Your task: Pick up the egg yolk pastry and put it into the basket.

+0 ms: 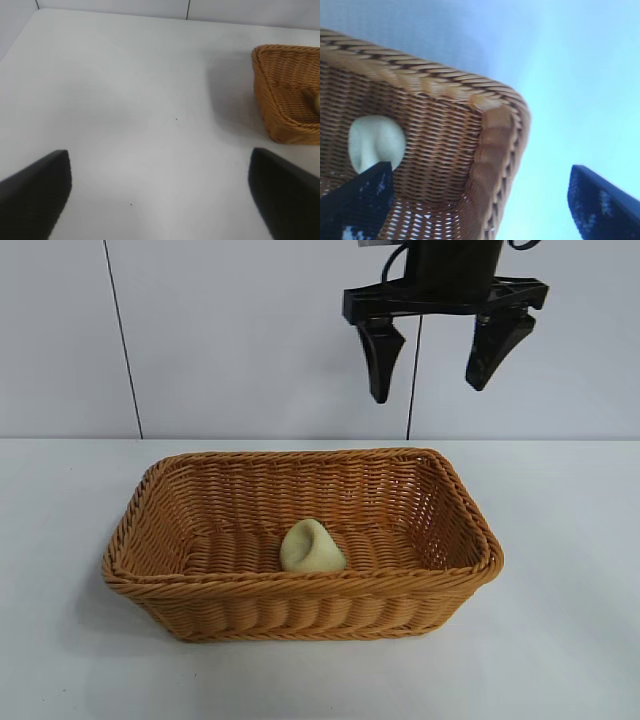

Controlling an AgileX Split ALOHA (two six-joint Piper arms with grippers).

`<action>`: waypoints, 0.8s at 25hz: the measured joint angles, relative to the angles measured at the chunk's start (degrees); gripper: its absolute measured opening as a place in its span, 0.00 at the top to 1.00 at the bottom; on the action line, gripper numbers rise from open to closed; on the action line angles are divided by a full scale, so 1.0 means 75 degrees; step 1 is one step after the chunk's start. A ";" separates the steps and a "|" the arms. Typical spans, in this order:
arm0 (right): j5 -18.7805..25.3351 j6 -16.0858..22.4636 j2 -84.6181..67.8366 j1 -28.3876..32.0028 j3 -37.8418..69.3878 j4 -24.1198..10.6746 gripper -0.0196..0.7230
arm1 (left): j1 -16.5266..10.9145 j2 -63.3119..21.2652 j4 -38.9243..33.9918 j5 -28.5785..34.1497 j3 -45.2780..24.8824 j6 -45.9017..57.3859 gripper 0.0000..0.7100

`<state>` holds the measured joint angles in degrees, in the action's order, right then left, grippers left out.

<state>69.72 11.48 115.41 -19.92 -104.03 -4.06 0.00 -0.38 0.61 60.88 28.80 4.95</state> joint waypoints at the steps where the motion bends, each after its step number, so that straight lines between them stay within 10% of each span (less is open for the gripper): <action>1: 0.0000 -0.0008 0.0000 0.0207 0.0000 0.0000 0.06 | 0.0000 0.0000 0.0000 0.0000 0.0000 0.0000 0.02; 11: 0.0000 -0.0257 0.0000 0.2453 0.0000 0.0034 0.06 | 0.0000 0.0000 0.0000 0.0000 0.0000 0.0000 0.02; 20: -0.0017 -0.0670 -0.0297 0.2659 0.1016 0.0329 0.06 | 0.0000 0.0000 0.0000 -0.0002 0.0000 0.0000 0.02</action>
<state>69.59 6.45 113.19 0.03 -96.41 -1.60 0.00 -0.38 0.61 60.87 28.80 4.95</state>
